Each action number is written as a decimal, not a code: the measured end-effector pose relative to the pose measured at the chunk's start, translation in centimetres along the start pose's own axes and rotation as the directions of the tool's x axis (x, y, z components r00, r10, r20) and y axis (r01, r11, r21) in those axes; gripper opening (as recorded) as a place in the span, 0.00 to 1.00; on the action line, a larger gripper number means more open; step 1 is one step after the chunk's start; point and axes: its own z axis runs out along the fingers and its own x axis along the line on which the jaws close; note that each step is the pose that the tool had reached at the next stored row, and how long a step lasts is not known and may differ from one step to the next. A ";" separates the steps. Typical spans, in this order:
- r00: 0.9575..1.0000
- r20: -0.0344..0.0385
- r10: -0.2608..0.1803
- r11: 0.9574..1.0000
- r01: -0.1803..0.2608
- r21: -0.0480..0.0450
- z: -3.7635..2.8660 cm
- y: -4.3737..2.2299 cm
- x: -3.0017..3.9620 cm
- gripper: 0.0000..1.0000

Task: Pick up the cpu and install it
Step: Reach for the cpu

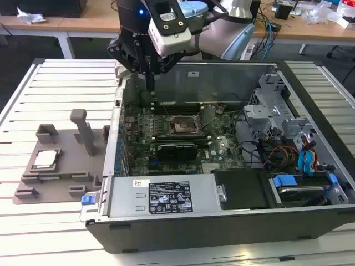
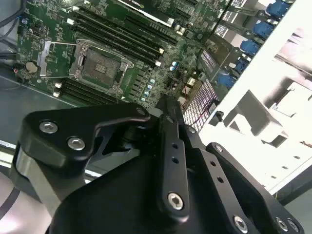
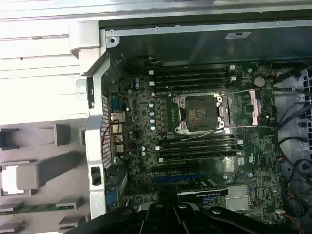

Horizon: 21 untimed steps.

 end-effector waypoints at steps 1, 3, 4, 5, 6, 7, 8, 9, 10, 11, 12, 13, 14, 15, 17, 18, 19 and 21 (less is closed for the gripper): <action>1.000 0.000 0.000 1.000 0.000 0.000 -0.02 -0.03 0.32 0.11; 1.000 0.000 0.000 1.000 0.000 0.000 -0.04 -0.10 1.39 0.11; 1.000 0.000 0.000 1.000 0.000 0.000 -0.04 -0.11 1.53 0.11; 1.000 0.000 0.000 1.000 0.000 0.000 -0.05 -0.12 1.59 0.11; 1.000 0.000 0.000 1.000 0.000 0.000 -0.05 -0.13 1.68 0.11; 1.000 0.000 0.000 1.000 0.000 0.000 -0.05 -0.14 1.85 0.11; 1.000 0.000 0.000 1.000 0.000 0.000 -0.05 -0.15 2.01 0.11; 1.000 0.000 0.000 1.000 0.000 0.000 -0.06 -0.15 2.14 0.11; 1.000 0.000 0.000 1.000 0.000 0.000 -0.06 -0.17 2.27 0.11; 1.000 0.000 0.000 1.000 0.000 0.000 -0.07 -0.19 2.50 0.11; 1.000 0.000 0.000 1.000 0.000 0.000 -0.08 -0.21 2.86 0.11; 1.000 0.000 0.000 1.000 0.000 0.000 -0.09 -0.24 3.19 0.11; 1.000 0.000 0.000 1.000 0.000 0.000 -0.09 -0.25 3.31 0.11; 1.000 0.000 0.000 1.000 0.000 0.000 -0.10 -0.26 3.46 0.11; 1.000 0.000 0.000 1.000 0.000 0.000 -0.11 -0.29 3.93 0.11; 1.000 0.000 0.000 1.000 0.000 0.000 -0.11 -0.30 4.06 0.11; 1.000 0.000 0.000 1.000 0.000 0.000 -0.11 -0.31 4.17 0.11; 1.000 0.000 0.000 1.000 0.000 0.000 -0.13 -0.36 4.83 0.11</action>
